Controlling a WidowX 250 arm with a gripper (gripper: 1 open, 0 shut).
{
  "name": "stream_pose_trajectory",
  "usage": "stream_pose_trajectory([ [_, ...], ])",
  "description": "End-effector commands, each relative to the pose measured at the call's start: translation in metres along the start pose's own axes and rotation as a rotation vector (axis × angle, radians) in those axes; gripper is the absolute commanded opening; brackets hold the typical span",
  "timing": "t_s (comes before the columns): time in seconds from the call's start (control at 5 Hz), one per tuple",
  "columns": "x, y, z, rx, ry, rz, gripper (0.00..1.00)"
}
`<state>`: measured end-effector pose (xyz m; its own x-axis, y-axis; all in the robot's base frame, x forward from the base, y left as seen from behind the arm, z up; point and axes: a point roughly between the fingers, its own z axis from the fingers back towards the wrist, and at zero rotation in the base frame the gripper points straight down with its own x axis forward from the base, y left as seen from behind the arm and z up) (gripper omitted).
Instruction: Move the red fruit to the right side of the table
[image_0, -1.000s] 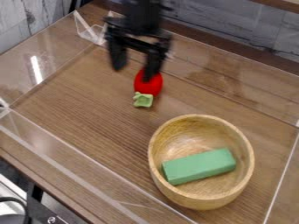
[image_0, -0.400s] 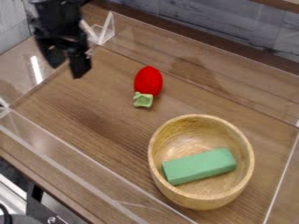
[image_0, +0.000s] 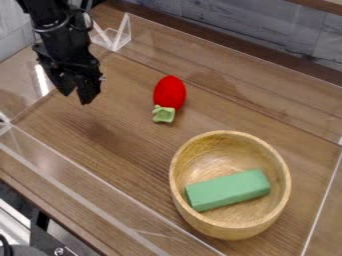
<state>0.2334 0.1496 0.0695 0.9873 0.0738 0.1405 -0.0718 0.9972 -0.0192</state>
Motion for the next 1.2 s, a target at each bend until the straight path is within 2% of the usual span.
stream_pose_trajectory([
  [0.0, 0.018, 0.008, 0.004, 0.027, -0.02, 0.035, 1.0],
  [0.2, 0.031, 0.011, 0.004, 0.04, -0.019, 0.055, 1.0],
  [0.6, 0.027, 0.03, -0.011, 0.038, -0.02, -0.023, 1.0],
  [0.8, 0.026, 0.033, -0.014, 0.03, -0.023, -0.033, 1.0],
  [1.0, 0.03, 0.043, -0.011, 0.027, -0.023, -0.009, 1.0],
])
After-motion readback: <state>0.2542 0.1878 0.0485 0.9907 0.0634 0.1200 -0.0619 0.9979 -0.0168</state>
